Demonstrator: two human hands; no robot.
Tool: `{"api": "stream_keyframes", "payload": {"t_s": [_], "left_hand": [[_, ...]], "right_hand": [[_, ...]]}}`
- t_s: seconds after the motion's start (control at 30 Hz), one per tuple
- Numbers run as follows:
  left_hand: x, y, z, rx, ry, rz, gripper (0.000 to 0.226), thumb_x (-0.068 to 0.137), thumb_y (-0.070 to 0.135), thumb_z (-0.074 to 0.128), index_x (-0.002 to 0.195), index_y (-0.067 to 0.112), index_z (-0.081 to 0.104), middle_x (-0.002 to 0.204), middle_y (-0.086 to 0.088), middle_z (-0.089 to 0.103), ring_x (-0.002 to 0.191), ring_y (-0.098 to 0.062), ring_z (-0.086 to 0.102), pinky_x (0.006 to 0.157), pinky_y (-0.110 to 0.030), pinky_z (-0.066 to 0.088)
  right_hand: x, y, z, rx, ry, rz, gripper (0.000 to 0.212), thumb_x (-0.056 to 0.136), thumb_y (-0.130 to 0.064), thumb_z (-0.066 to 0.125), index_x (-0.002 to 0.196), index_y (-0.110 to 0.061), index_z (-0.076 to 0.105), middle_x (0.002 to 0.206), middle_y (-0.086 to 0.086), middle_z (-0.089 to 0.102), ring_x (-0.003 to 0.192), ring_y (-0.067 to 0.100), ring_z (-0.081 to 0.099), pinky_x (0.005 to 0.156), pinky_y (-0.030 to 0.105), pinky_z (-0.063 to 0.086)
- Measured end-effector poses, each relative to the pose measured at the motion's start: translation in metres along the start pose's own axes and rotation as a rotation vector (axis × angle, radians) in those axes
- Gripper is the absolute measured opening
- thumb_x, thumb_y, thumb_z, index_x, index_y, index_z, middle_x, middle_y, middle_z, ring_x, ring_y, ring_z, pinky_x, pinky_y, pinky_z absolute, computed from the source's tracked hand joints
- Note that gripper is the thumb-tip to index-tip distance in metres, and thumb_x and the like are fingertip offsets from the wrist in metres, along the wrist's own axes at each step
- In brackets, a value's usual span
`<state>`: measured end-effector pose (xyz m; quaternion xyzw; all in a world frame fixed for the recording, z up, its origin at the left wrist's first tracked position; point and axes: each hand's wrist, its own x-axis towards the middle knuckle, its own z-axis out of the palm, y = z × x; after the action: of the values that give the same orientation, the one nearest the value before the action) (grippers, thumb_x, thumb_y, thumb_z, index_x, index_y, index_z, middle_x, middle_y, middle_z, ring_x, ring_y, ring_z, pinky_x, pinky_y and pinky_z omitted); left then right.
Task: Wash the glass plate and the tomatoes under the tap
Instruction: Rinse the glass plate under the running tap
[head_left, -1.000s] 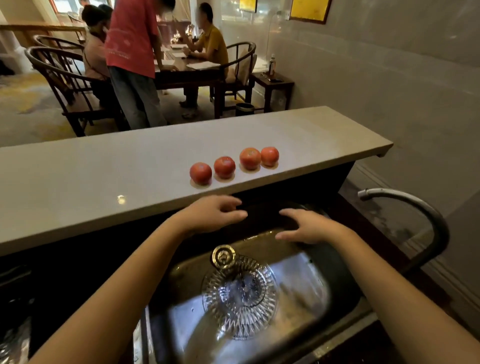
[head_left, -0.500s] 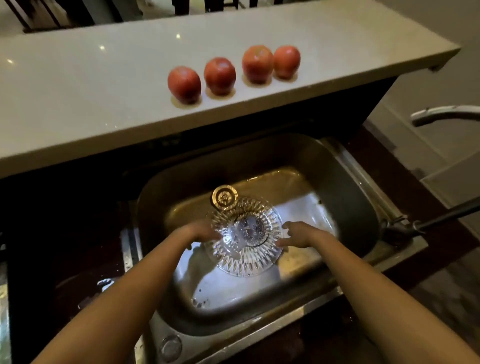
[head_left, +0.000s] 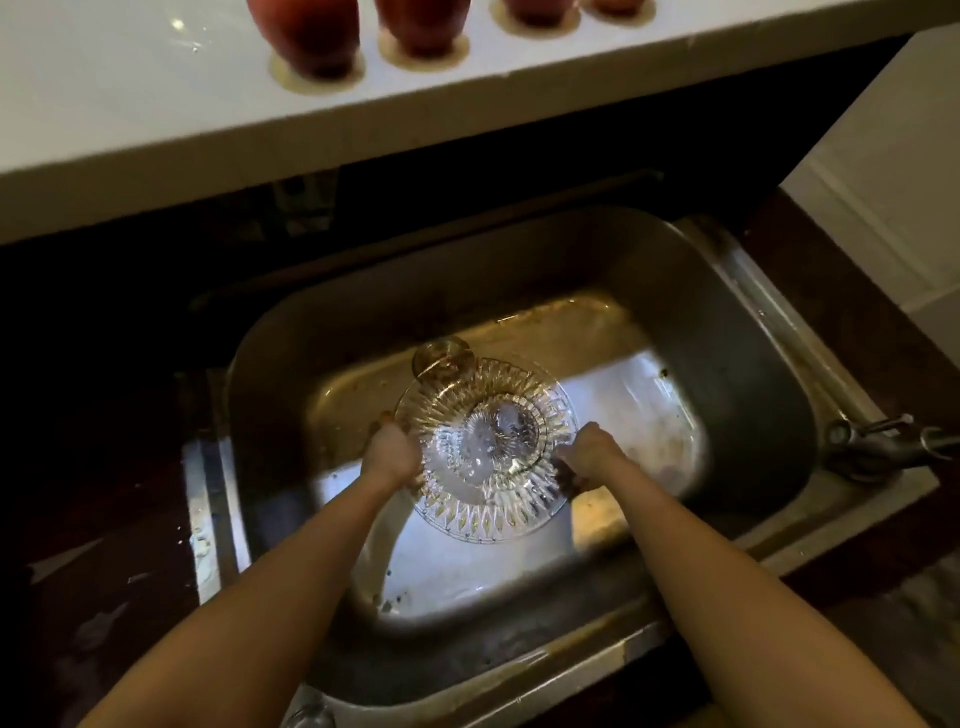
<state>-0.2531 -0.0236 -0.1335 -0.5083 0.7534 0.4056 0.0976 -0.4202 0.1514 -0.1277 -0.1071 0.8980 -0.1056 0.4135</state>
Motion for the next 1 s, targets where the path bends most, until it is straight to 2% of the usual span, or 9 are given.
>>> {"api": "stream_keyframes", "payload": {"t_s": [0.07, 0.17, 0.23, 0.4, 0.47, 0.6, 0.8, 0.93, 1.0], "left_hand": [[-0.007, 0.003, 0.0, -0.142, 0.077, 0.012, 0.032, 0.096, 0.013, 0.04, 0.123, -0.003, 0.038, 0.111, -0.03, 0.059, 0.084, -0.038, 0.063, 0.071, -0.04, 0.053], [-0.024, 0.013, -0.004, -0.327, 0.157, 0.045, 0.028, 0.098, 0.014, 0.035, 0.121, -0.002, 0.037, 0.101, -0.024, 0.058, 0.064, -0.028, 0.058, 0.049, -0.024, 0.052], [-0.037, 0.024, -0.009, -0.453, 0.186, 0.063, 0.024, 0.1, 0.017, 0.032, 0.118, 0.001, 0.038, 0.095, -0.021, 0.056, 0.067, -0.033, 0.06, 0.054, -0.03, 0.057], [-0.061, 0.064, -0.025, -0.593, 0.246, 0.146, 0.02, 0.1, 0.019, 0.032, 0.114, 0.008, 0.042, 0.077, -0.015, 0.056, 0.055, -0.025, 0.056, 0.044, -0.028, 0.05], [-0.072, 0.084, -0.032, -0.603, 0.241, 0.197, 0.019, 0.1, 0.02, 0.032, 0.113, 0.013, 0.043, 0.078, -0.019, 0.057, 0.056, -0.027, 0.057, 0.05, -0.034, 0.05], [-0.092, 0.123, -0.039, -0.592, 0.263, 0.283, 0.01, 0.1, 0.021, 0.031, 0.102, 0.023, 0.041, 0.078, -0.011, 0.055, 0.045, -0.017, 0.054, 0.035, -0.025, 0.045], [-0.109, 0.166, -0.031, -0.647, 0.291, 0.251, 0.021, 0.1, 0.023, 0.031, 0.113, 0.013, 0.045, 0.096, -0.014, 0.054, 0.058, -0.02, 0.055, 0.048, -0.034, 0.054], [-0.12, 0.186, -0.017, -0.66, 0.326, 0.244, 0.025, 0.1, 0.022, 0.031, 0.117, 0.01, 0.044, 0.11, -0.019, 0.056, 0.09, -0.035, 0.06, 0.076, -0.049, 0.055], [-0.123, 0.194, -0.011, -0.67, 0.352, 0.229, 0.023, 0.1, 0.021, 0.031, 0.115, 0.01, 0.044, 0.113, -0.021, 0.055, 0.091, -0.032, 0.056, 0.083, -0.053, 0.053]], "right_hand": [[-0.007, -0.001, -0.007, 0.051, 0.015, 0.013, 0.049, 0.09, -0.021, 0.055, 0.125, 0.009, 0.037, 0.119, 0.025, 0.058, 0.103, 0.039, 0.062, 0.074, 0.037, 0.051], [-0.023, 0.0, -0.027, 0.081, 0.064, -0.031, 0.049, 0.09, -0.024, 0.056, 0.123, 0.005, 0.034, 0.106, 0.021, 0.057, 0.085, 0.034, 0.064, 0.057, 0.031, 0.048], [-0.04, 0.0, -0.045, 0.082, 0.114, -0.089, 0.047, 0.092, -0.029, 0.053, 0.124, 0.001, 0.036, 0.11, 0.019, 0.057, 0.076, 0.028, 0.06, 0.05, 0.026, 0.043], [-0.104, 0.01, -0.106, -0.026, 0.293, -0.215, 0.043, 0.094, -0.036, 0.046, 0.126, -0.007, 0.048, 0.117, 0.018, 0.061, 0.101, 0.032, 0.061, 0.081, 0.037, 0.05], [-0.135, 0.022, -0.133, -0.098, 0.483, -0.245, 0.033, 0.095, -0.035, 0.044, 0.114, -0.011, 0.057, 0.108, 0.014, 0.066, 0.094, 0.03, 0.061, 0.075, 0.034, 0.048], [-0.182, 0.053, -0.173, -0.157, 0.874, -0.232, 0.028, 0.096, -0.029, 0.042, 0.105, -0.011, 0.061, 0.095, 0.009, 0.064, 0.08, 0.026, 0.061, 0.062, 0.033, 0.046], [-0.169, 0.087, -0.184, -0.059, 0.611, -0.102, 0.03, 0.098, -0.019, 0.039, 0.116, -0.001, 0.054, 0.114, 0.02, 0.059, 0.101, 0.037, 0.058, 0.084, 0.042, 0.049], [-0.152, 0.105, -0.17, 0.407, 0.622, -0.267, 0.026, 0.097, -0.008, 0.039, 0.113, 0.002, 0.058, 0.101, 0.019, 0.062, 0.081, 0.028, 0.059, 0.064, 0.029, 0.048], [-0.147, 0.112, -0.163, 0.596, 0.602, -0.284, 0.027, 0.098, -0.008, 0.037, 0.114, 0.002, 0.057, 0.1, 0.018, 0.063, 0.069, 0.022, 0.056, 0.053, 0.019, 0.049]]}}
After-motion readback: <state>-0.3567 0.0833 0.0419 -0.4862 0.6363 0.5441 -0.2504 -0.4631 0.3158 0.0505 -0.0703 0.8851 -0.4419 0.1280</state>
